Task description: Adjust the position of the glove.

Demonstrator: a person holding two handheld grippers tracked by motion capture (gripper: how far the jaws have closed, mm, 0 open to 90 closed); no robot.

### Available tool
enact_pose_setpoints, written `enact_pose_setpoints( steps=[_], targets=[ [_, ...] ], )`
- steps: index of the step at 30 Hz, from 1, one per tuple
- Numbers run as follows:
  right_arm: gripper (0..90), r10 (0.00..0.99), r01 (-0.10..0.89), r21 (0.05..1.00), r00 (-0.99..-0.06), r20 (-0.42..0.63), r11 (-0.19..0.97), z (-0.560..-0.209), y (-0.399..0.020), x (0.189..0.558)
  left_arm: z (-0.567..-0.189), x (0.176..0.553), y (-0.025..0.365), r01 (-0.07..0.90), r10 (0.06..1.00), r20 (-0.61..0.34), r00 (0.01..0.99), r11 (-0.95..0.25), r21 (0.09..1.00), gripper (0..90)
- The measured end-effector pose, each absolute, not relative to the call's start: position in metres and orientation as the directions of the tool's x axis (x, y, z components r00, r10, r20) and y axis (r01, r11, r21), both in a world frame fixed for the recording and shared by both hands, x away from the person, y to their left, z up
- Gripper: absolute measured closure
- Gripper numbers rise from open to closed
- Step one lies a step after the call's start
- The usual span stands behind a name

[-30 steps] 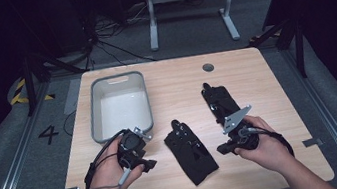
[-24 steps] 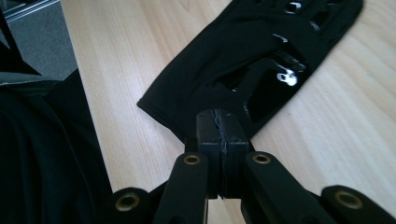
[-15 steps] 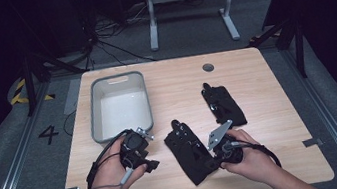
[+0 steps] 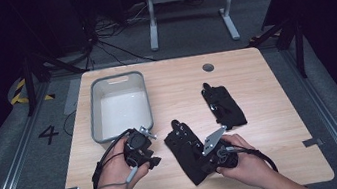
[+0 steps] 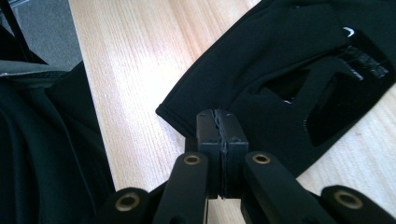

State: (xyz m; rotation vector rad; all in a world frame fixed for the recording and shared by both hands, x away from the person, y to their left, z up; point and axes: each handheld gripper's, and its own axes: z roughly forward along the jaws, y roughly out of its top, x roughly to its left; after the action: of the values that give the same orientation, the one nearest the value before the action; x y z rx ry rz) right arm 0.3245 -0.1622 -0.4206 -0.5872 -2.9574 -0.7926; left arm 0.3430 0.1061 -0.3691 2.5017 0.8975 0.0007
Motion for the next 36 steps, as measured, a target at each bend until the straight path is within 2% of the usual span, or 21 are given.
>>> enact_pose_setpoints(
  steps=[18,32,36],
  targets=[
    [90.0,0.379,0.403,0.418,-0.914,0.143,0.814,-0.439,-0.166,0.330,-0.370,0.347,0.105,0.603,0.599,-0.168,0.783,-0.666,0.439,58.6],
    [90.0,0.347,0.356,0.517,-0.930,0.119,0.778,-0.432,-0.154,0.325,-0.372,0.347,0.104,0.604,0.596,-0.173,0.784,-0.670,0.432,58.5],
    [90.0,0.345,0.352,0.491,-0.932,0.110,0.797,-0.438,-0.148,0.325,-0.372,0.347,0.105,0.604,0.597,-0.172,0.784,-0.668,0.434,58.4]
  ],
)
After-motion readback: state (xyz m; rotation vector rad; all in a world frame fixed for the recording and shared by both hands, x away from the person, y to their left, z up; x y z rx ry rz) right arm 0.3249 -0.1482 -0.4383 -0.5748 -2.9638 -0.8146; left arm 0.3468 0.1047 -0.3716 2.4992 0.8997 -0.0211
